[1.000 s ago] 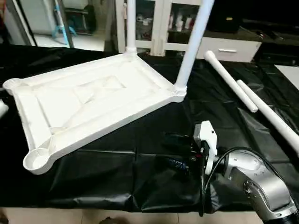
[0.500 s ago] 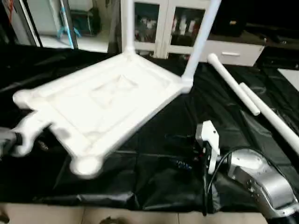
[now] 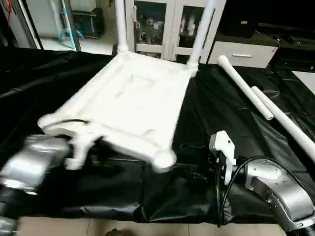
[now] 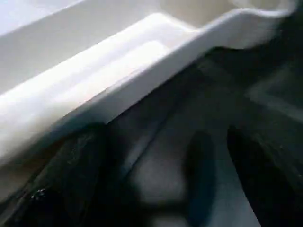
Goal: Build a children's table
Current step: Rotate table base
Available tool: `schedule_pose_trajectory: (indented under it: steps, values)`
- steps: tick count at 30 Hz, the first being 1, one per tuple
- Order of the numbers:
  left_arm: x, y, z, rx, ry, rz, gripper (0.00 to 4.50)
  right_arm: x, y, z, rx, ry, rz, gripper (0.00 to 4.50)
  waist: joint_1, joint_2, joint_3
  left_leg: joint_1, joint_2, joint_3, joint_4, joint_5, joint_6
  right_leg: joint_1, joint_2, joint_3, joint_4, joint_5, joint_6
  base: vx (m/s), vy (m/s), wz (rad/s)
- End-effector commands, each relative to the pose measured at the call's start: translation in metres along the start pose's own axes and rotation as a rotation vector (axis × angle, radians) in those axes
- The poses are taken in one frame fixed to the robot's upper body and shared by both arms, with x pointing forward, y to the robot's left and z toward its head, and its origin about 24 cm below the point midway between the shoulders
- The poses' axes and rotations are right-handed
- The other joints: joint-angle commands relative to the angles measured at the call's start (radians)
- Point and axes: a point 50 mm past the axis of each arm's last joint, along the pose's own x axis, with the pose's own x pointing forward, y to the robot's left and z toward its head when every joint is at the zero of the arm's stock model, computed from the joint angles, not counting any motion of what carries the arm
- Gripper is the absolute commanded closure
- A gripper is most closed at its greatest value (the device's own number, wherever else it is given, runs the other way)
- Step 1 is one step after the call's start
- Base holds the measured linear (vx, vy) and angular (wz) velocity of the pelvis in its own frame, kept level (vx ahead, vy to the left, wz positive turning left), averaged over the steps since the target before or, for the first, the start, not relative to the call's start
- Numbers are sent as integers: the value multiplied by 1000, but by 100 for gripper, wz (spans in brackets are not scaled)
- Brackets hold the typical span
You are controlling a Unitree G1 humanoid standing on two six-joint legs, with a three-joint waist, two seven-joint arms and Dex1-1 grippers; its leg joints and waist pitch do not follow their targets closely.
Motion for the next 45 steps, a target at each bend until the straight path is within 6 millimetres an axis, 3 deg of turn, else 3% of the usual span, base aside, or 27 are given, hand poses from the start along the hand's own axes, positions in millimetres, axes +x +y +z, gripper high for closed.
schedule_pose_trajectory:
  steps: [1,4,7,10,11,13,15,16,20,24,27,28,29,31,33,35,39,45]
  values:
    - [6,-2,11,52,-3,-15,10,-8,-8,2,-18,2,-52,64,-9,20,-57,8,15,-1,-86,-311,-32,35,-36,31,-70,-240,-173,0,0,0]
    - [14,-7,18,88,-16,-41,10,-10,-9,4,-18,-5,-61,64,-10,20,-58,9,14,0,-84,-302,-29,36,-35,31,-70,-237,-173,0,0,0]
    - [31,-25,50,199,-122,-136,10,-14,-13,5,-23,-10,-86,64,-8,18,-59,14,19,1,-82,-297,-27,34,-37,31,-71,-229,-185,0,0,0]
    - [37,-21,66,247,-175,-90,10,-19,-15,7,-28,-12,-106,64,-4,17,-59,10,16,4,-79,-287,-22,36,-35,31,-70,-205,-193,0,0,0]
    - [37,-18,66,259,-169,-71,10,-19,-16,8,-29,-14,-110,64,-7,14,-58,1,13,1,-81,-279,-20,44,-34,29,-68,-218,-178,0,0,0]
    - [38,-16,64,284,-122,-75,10,-22,-17,10,-33,-18,-117,64,-13,11,-58,2,11,0,-80,-278,-16,44,-36,30,-74,-261,-149,0,0,0]
    - [37,-19,60,277,-81,-113,10,-25,-19,11,-36,-16,-121,64,-18,13,-60,1,11,0,-80,-263,-17,45,-36,30,-72,-257,-145,0,0,0]
    - [37,-21,59,275,-63,-137,10,-29,-20,12,-38,-10,-125,64,-24,22,-62,4,12,-1,-78,-252,-17,42,-34,30,-69,-232,-154,0,0,0]
    - [38,-14,62,320,-68,-76,10,-39,-17,10,-34,39,-94,64,-33,24,-63,4,12,3,-72,-226,-1,45,-28,29,-64,-145,-199,0,0,0]
    - [39,-2,66,365,-77,-1,10,-45,-12,4,-43,118,-61,64,-28,23,-60,3,11,3,-72,-248,10,45,-30,29,-72,-192,-190,0,0,0]
    - [44,1,62,375,-55,-21,10,-45,-12,1,-60,138,-80,64,-29,25,-60,5,12,1,-74,-276,-2,43,-33,29,-75,-239,-176,0,0,0]
    - [46,1,61,366,-54,-35,10,-44,-13,2,-57,129,-89,64,-30,28,-61,5,12,1,-74,-278,-4,43,-33,29,-74,-241,-176,0,0,0]
    - [46,1,61,365,-54,-35,10,-44,-13,2,-57,129,-89,64,-31,25,-61,4,12,1,-74,-278,-4,43,-34,29,-74,-239,-177,0,0,0]
    - [55,1,60,370,-58,-46,10,-45,-14,2,-66,127,-111,64,-33,34,-63,5,12,2,-72,-279,-4,42,-32,29,-75,-225,-184,0,0,0]
    - [60,2,60,361,-67,-51,10,-45,-14,3,-65,124,-116,64,-32,30,-64,4,11,2,-71,-270,0,44,-33,29,-76,-218,-186,0,0,0]
    - [64,2,62,342,-83,-66,35,-46,-14,3,-68,124,-126,64,-30,38,-67,3,11,2,-68,-241,6,47,-33,29,-69,-173,-200,0,0,0]
    - [72,1,66,347,-107,-91,68,-48,-15,2,-69,126,-140,64,-32,36,-67,2,11,3,-67,-239,13,49,-33,29,-71,-165,-210,0,0,0]
    - [81,9,67,406,-42,-47,119,-48,-10,2,-61,136,-97,64,-31,36,-66,1,12,1,-68,-245,20,52,-35,29,-75,-192,-193,0,0,0]
